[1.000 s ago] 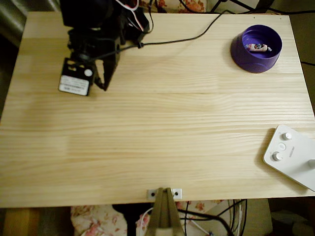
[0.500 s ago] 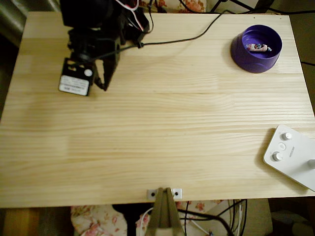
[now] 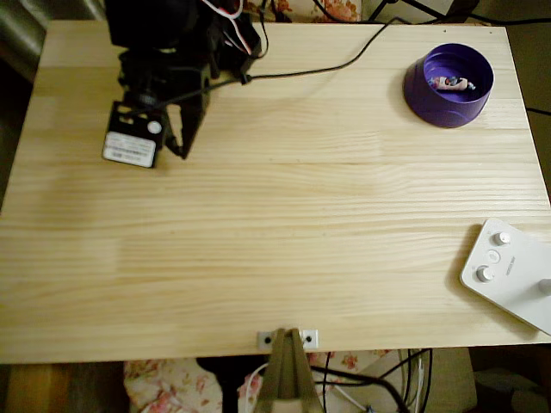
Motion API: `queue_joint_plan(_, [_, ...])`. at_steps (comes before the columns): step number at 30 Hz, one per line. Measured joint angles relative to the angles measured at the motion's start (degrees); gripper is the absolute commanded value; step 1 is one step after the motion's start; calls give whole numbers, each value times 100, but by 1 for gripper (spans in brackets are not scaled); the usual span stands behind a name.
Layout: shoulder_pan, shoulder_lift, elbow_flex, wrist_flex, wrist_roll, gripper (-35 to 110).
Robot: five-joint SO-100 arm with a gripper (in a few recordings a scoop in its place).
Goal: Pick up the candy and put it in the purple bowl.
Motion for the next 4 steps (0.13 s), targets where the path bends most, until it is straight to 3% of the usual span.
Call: queue_joint_plan(4, [0, 0, 0, 0, 0, -1])
